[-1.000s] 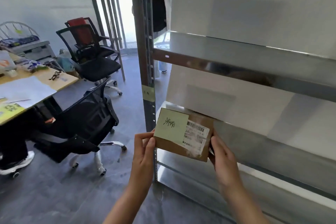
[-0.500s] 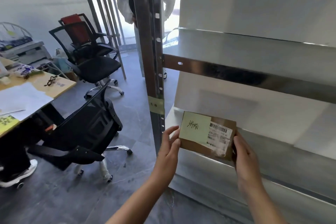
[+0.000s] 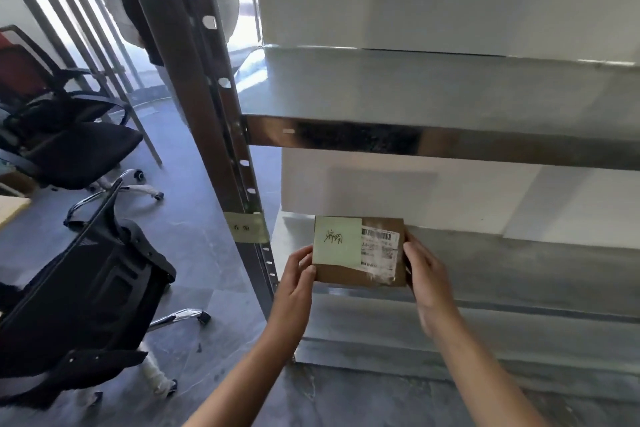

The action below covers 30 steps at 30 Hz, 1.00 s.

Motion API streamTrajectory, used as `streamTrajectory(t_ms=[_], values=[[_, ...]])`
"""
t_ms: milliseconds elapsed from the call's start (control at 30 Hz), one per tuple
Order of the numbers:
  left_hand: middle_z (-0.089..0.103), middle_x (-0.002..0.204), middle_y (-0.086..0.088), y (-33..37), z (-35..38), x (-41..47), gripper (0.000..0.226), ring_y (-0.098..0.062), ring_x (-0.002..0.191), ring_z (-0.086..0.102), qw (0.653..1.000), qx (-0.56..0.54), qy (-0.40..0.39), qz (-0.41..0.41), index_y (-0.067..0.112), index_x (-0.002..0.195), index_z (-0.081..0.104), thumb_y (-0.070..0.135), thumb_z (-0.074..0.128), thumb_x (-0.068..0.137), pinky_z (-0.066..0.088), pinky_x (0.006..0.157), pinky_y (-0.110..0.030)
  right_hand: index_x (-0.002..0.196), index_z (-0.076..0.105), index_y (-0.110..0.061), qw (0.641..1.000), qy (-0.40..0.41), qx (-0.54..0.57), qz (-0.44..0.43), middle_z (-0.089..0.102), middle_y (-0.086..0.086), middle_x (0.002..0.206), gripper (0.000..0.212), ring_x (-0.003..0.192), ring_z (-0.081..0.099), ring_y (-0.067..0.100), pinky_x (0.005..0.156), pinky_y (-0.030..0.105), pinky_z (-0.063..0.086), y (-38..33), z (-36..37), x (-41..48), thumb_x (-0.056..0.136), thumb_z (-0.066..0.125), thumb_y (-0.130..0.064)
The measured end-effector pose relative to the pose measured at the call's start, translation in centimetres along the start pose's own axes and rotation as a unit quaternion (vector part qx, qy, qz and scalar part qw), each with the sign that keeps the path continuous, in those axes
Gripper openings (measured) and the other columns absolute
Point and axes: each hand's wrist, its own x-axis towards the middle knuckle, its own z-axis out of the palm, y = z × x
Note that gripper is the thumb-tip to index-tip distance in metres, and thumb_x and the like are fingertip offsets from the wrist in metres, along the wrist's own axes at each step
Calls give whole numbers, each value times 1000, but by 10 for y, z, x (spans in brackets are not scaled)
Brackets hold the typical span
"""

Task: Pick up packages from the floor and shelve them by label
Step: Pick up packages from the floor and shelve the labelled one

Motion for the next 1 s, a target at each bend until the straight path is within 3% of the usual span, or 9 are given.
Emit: streamTrajectory(t_ms=[133,567,633,667,733,767,867,1000], values=[[60,134,2,-17,-6,18,32,-17,126,56,999,9,-10,-31,28,132,52,18,37,106,44,108,-40,137,60,-22,1000,7,-10,24,69,-1,126,37,117,64,15,103,38,50,16,10,11,103,45,-23],[61,130,-1,-29,-6,44,33,-16,121,57,994,-18,-22,-101,24,131,52,12,37,104,46,101,-31,131,63,-18,996,53,-35,63,71,5,124,36,115,65,23,102,43,50,49,29,47,101,43,-20],[61,130,-2,-30,-5,44,33,-17,120,57,994,-22,-25,-108,22,131,52,11,37,104,45,96,-25,129,64,-18,995,56,-35,71,72,7,119,35,109,68,28,92,50,56,50,29,47,102,42,-19],[61,130,-2,-31,-4,44,33,-17,121,57,993,-23,-25,-111,21,132,52,11,38,104,45,93,-22,128,64,-19,995,55,-32,77,73,9,116,34,103,69,30,78,49,61,51,28,48,102,41,-18],[61,131,-1,-31,-2,46,34,-15,120,57,993,-14,-27,-111,21,133,52,12,38,103,44,87,-15,127,62,-19,995,55,-15,83,73,10,111,33,93,70,29,52,36,59,52,25,49,103,39,-17],[62,130,0,-31,0,47,34,-13,118,57,994,-6,-29,-109,21,133,52,12,38,103,44,83,-11,127,62,-19,995,58,-11,83,72,10,110,33,91,69,27,49,32,57,52,24,50,104,38,-16],[62,128,1,-28,5,49,35,-11,114,55,994,13,-34,-104,18,134,52,10,38,103,43,71,0,124,61,-19,994,64,-13,83,72,9,106,31,87,69,27,53,37,59,53,19,55,104,38,-16],[60,131,3,-29,9,52,35,-11,118,54,993,18,-38,-110,22,136,50,17,39,103,42,80,-9,127,62,-17,994,48,-42,86,72,13,117,34,105,68,34,84,52,56,57,14,62,104,38,-20]])
